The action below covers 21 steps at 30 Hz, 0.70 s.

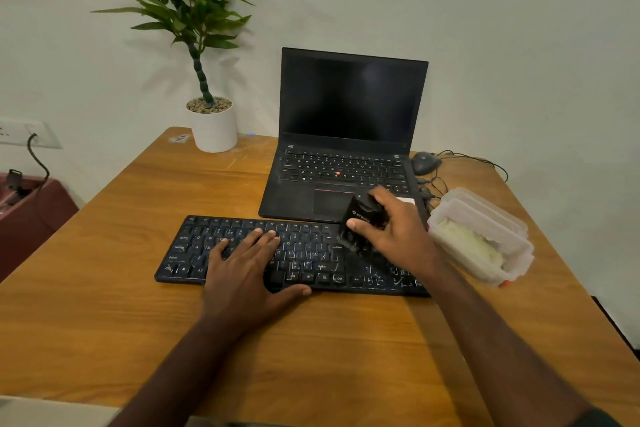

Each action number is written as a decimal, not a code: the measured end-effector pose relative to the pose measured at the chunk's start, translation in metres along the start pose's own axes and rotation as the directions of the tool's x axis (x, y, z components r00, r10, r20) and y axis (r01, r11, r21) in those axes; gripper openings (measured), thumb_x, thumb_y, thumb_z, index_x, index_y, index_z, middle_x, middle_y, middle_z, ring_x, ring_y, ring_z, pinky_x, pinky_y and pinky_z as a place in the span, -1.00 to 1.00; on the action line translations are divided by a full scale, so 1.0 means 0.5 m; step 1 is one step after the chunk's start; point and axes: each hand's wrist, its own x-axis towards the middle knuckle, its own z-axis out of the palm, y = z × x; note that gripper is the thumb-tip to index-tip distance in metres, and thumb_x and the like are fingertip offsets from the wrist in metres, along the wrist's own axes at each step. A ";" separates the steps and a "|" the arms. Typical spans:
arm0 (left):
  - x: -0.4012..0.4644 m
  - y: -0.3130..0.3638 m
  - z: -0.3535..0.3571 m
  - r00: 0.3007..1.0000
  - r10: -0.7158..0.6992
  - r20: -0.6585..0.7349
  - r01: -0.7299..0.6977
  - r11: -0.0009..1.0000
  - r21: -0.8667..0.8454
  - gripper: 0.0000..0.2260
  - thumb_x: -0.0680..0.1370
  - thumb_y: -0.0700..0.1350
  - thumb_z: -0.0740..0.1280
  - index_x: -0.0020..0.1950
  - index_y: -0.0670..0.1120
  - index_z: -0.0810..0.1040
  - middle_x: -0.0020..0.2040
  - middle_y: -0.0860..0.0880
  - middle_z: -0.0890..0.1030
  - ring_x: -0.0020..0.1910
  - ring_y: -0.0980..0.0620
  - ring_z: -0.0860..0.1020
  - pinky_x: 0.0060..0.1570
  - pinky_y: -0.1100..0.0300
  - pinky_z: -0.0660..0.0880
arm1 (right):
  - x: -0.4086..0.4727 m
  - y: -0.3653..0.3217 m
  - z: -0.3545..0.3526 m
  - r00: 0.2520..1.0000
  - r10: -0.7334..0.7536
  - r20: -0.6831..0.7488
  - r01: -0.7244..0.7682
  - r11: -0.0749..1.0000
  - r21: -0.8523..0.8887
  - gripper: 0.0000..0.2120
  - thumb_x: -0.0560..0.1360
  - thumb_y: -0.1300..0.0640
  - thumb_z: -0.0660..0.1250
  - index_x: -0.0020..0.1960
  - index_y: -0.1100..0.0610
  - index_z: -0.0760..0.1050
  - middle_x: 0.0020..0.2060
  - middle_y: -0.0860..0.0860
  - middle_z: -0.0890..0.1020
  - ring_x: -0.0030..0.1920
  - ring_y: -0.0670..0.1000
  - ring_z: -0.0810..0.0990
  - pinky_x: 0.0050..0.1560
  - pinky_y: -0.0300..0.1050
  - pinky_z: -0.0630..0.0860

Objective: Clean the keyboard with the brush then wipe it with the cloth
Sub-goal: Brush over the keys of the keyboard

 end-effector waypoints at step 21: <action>0.001 -0.003 0.007 0.999 0.015 -0.028 -0.015 1.000 -0.009 0.00 0.31 0.67 -0.04 0.46 0.01 0.45 0.46 0.02 0.45 0.49 0.07 0.33 0.47 -0.18 0.13 | -0.001 0.014 -0.118 0.984 0.175 -0.013 -0.175 0.979 -0.107 -0.73 0.48 0.11 0.52 0.14 0.08 0.55 -0.06 -0.05 0.65 -0.05 -0.14 0.61 -0.11 -0.22 0.49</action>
